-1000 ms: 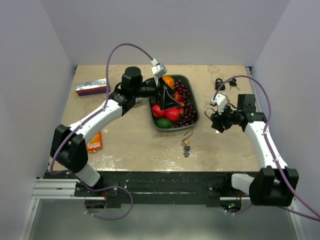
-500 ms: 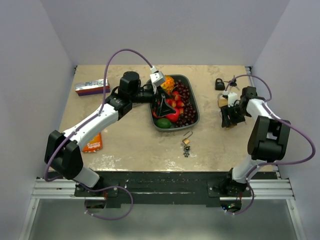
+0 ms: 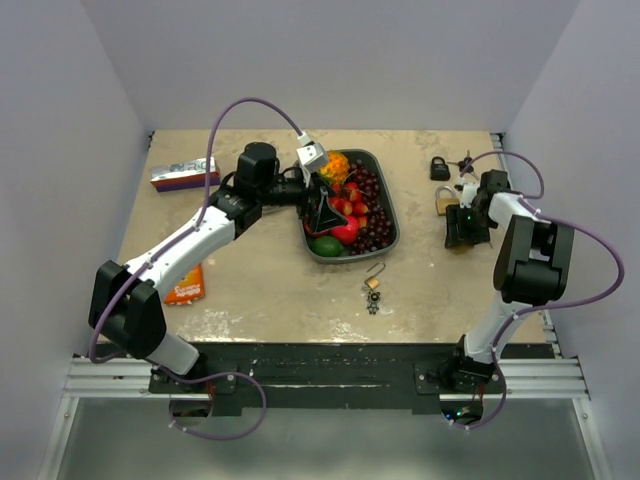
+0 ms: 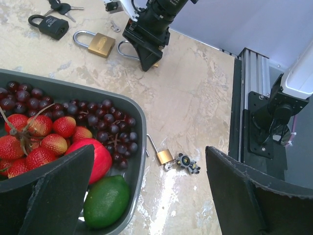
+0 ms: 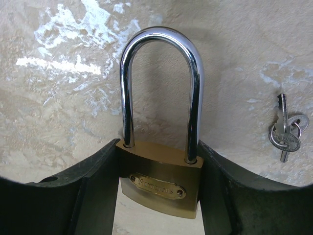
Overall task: Lock with the key
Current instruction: Place the lock at the center of the board.
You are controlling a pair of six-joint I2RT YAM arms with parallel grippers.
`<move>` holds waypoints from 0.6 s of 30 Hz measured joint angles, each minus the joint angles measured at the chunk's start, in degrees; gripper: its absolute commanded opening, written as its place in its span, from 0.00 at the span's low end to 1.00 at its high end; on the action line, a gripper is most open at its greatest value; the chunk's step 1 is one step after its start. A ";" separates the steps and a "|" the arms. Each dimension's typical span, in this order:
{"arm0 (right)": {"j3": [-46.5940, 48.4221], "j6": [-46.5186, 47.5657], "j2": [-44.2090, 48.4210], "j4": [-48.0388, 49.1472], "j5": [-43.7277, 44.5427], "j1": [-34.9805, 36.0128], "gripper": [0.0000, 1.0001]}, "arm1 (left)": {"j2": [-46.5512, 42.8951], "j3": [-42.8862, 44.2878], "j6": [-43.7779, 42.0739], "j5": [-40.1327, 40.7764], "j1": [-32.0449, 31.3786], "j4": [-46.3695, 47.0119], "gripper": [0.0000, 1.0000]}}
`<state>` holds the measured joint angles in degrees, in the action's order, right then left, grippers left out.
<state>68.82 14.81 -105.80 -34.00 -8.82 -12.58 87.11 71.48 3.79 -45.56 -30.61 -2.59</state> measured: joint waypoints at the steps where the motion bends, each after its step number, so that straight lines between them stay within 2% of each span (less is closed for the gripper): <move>1: 0.00 -0.39 0.00 0.11 0.17 0.02 0.25 | 0.00 0.00 -0.02 0.00 0.13 -0.02 0.99; 6: 0.15 -1.99 -0.13 0.26 0.42 0.02 0.35 | 0.00 0.00 -0.20 -0.02 0.35 -0.33 0.99; 8: 0.24 -2.23 -0.22 0.22 0.55 0.02 0.44 | 0.00 0.00 -0.22 -0.02 0.44 -0.46 0.99; 14: 0.24 -2.45 -0.22 0.26 0.83 0.04 0.63 | 0.00 0.00 -0.22 -0.02 0.76 -0.57 0.99; 18: 0.28 -2.82 -0.22 0.42 1.31 0.04 0.69 | 0.00 0.00 -0.22 0.00 0.92 -0.61 0.99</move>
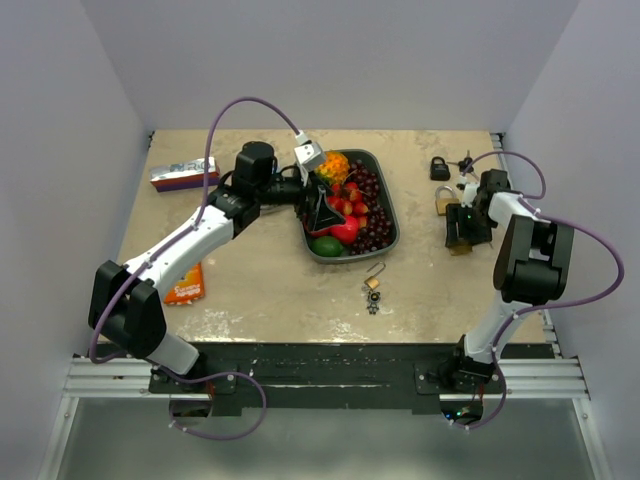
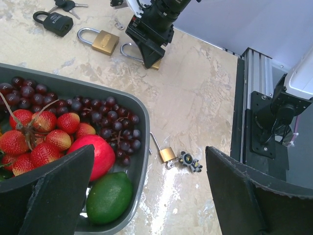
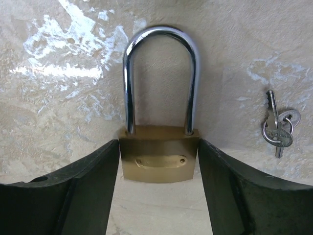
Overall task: Lock with the key
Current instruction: Place the lock at the center of the board, then pick up the lock from the center of the board.
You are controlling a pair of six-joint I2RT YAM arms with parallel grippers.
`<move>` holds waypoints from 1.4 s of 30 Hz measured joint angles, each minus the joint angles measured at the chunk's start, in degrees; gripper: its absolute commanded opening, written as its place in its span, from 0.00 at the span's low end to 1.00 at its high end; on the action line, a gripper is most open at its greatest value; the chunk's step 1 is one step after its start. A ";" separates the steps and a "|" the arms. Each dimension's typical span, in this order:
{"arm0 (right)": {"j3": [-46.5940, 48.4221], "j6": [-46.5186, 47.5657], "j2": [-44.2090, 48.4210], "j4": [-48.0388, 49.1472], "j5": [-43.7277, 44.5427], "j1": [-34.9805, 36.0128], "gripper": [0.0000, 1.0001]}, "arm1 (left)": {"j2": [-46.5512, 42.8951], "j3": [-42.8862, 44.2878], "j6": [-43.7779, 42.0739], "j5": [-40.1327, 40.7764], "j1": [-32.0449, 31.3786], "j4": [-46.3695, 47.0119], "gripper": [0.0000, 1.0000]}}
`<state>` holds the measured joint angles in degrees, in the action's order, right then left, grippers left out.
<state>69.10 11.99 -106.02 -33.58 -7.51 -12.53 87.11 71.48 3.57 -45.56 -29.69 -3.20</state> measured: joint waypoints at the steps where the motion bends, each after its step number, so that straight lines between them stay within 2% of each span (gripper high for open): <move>1: 0.00 -0.09 0.00 0.11 0.48 0.00 0.71 | 0.00 0.00 0.00 0.00 0.07 -0.07 0.99; 7: 0.07 -0.20 0.00 0.20 0.81 -0.02 0.77 | -0.04 0.00 -0.07 0.72 0.13 -1.22 0.99; 12: 0.11 1.38 0.96 -0.66 0.44 0.00 0.86 | -1.22 -0.13 0.63 4.39 0.85 -1.57 0.99; 18: 0.61 7.23 11.89 -3.98 -6.14 0.04 0.88 | -8.87 -4.66 3.78 10.10 3.76 2.36 0.99; 23: 1.03 16.44 22.71 -8.17 -17.20 2.86 0.88 | -11.17 -4.66 2.60 9.01 4.76 2.99 0.98; 28: -3.21 29.05 29.11 -11.87 -24.52 14.32 0.84 | -11.17 -4.79 2.27 6.62 6.10 0.81 0.97; 32: -8.96 38.29 30.80 -15.02 -27.56 23.10 0.77 | -11.17 -4.85 0.79 4.11 6.34 -1.68 0.95; 37: -13.51 47.69 32.20 -15.43 -28.13 30.05 0.72 | -11.69 -7.15 -3.39 -1.64 6.38 -4.07 0.93; 42: -15.52 59.87 31.76 -15.72 -28.41 35.08 0.59 | -11.76 -8.13 -5.20 -5.27 6.38 -5.99 0.92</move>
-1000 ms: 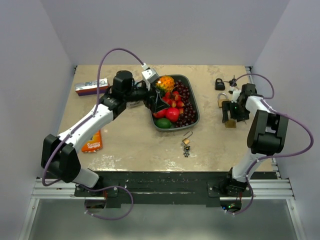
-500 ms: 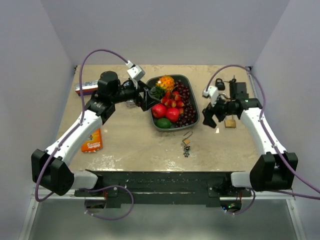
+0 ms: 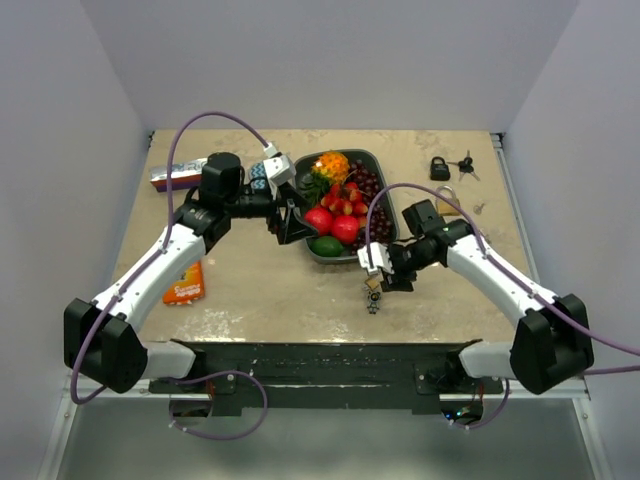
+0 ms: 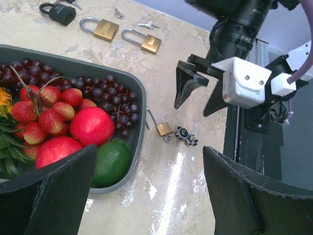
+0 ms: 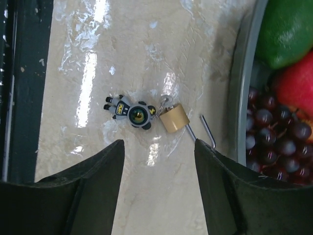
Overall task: Lock with the key
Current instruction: Pick up the lock from the center of the board.
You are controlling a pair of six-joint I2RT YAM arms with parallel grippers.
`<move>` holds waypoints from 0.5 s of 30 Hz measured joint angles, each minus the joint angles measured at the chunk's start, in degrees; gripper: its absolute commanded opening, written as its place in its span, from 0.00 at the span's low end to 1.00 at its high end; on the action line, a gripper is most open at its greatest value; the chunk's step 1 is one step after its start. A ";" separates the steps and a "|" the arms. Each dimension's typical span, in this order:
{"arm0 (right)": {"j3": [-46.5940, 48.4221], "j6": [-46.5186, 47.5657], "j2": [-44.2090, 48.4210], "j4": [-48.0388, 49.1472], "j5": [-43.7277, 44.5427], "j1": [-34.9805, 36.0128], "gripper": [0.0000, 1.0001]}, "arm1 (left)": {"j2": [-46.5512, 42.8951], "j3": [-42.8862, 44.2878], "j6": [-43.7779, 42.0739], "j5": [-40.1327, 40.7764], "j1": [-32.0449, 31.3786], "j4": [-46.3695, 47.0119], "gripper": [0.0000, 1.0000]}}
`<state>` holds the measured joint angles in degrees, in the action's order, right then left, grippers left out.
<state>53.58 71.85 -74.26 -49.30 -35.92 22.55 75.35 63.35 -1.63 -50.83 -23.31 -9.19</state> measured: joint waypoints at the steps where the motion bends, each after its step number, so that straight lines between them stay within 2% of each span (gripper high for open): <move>1: -0.02 2.43 -0.72 0.26 0.02 0.94 0.58 | 0.00 0.00 -0.39 -0.52 0.00 -0.07 0.92; 4: -0.07 7.10 -3.39 1.46 0.37 2.97 0.53 | 0.00 0.00 -1.09 -1.51 0.00 -0.37 0.90; 15: -0.61 17.42 -12.09 6.36 4.35 5.70 0.49 | 0.00 0.00 -1.20 -3.04 0.00 -1.16 0.89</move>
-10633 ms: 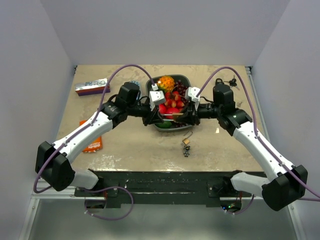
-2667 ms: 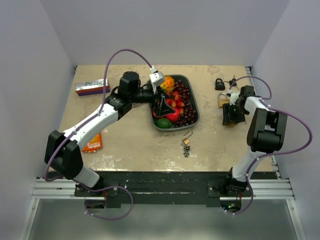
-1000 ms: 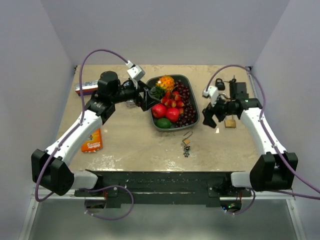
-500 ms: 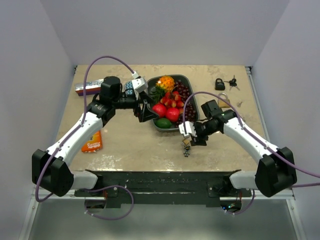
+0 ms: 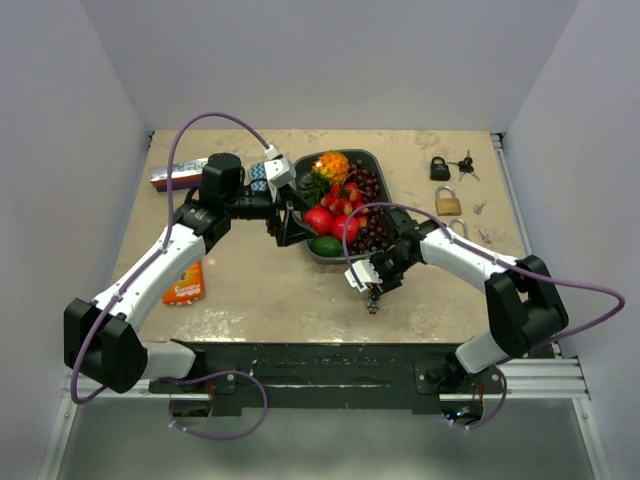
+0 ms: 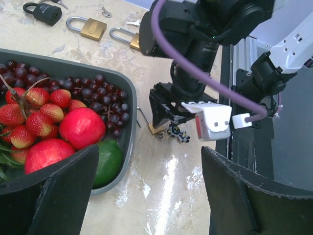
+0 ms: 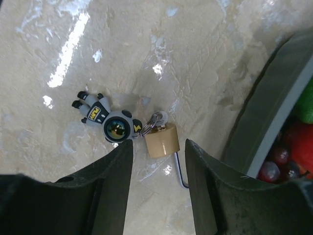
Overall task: Lock with the key
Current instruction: Pick up the lock from the center of the board.
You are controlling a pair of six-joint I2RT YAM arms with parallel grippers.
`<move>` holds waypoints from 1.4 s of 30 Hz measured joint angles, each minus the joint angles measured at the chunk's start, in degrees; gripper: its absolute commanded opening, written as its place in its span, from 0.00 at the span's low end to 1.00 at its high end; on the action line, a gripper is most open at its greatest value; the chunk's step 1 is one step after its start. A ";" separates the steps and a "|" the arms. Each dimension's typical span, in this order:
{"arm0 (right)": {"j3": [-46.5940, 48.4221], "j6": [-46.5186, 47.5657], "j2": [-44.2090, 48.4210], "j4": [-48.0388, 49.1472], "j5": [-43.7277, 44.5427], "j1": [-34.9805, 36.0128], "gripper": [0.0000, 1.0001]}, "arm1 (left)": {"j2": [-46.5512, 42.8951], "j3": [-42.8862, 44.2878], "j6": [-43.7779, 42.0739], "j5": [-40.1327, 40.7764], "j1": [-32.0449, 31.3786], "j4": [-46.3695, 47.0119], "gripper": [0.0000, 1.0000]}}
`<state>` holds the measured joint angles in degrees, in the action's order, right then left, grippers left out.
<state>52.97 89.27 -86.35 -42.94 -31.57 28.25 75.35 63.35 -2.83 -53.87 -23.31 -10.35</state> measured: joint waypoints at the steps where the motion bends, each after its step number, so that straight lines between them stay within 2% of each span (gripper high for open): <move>1: 0.00 0.61 -0.87 0.39 0.52 0.04 0.49 | 0.00 0.00 0.02 -0.09 0.00 0.00 0.89; 10: 0.72 4.52 -6.36 2.01 3.67 0.37 0.49 | 0.00 0.00 0.15 -1.33 0.00 0.52 0.89; 17: 3.85 6.67 -10.64 -0.68 4.26 1.31 0.46 | 0.02 0.00 0.20 -1.99 0.00 1.05 0.89; 20: 5.01 7.58 -11.58 -2.40 5.22 2.08 0.40 | 0.04 0.00 0.20 -2.14 0.00 1.27 0.89; 24: 6.99 7.85 -13.05 -4.50 6.14 2.78 0.17 | 0.04 0.00 0.22 -2.38 0.00 1.38 0.89; 25: 7.21 7.89 -13.14 -4.76 6.36 2.89 0.03 | 0.04 0.00 0.20 -2.43 0.00 1.38 0.88; 26: 7.34 7.80 -13.14 -5.03 6.56 2.89 0.00 | 0.04 0.00 0.20 -2.45 0.00 1.40 0.89; 31: 8.11 6.32 -12.87 -8.39 5.62 2.97 0.00 | 0.04 0.00 0.15 -1.57 0.00 1.38 0.89; 35: 8.76 3.48 -7.63 -10.99 1.77 2.97 0.00 | -0.79 -0.63 0.35 0.92 0.31 2.10 0.89; 42: 5.79 2.27 15.08 -9.60 -5.53 2.97 0.00 | -3.61 -4.50 0.17 2.14 2.86 5.20 0.87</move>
<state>58.76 91.55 -71.26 -52.53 -37.10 31.22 71.75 58.85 -2.66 -51.72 -20.45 -5.15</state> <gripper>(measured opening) 0.328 0.880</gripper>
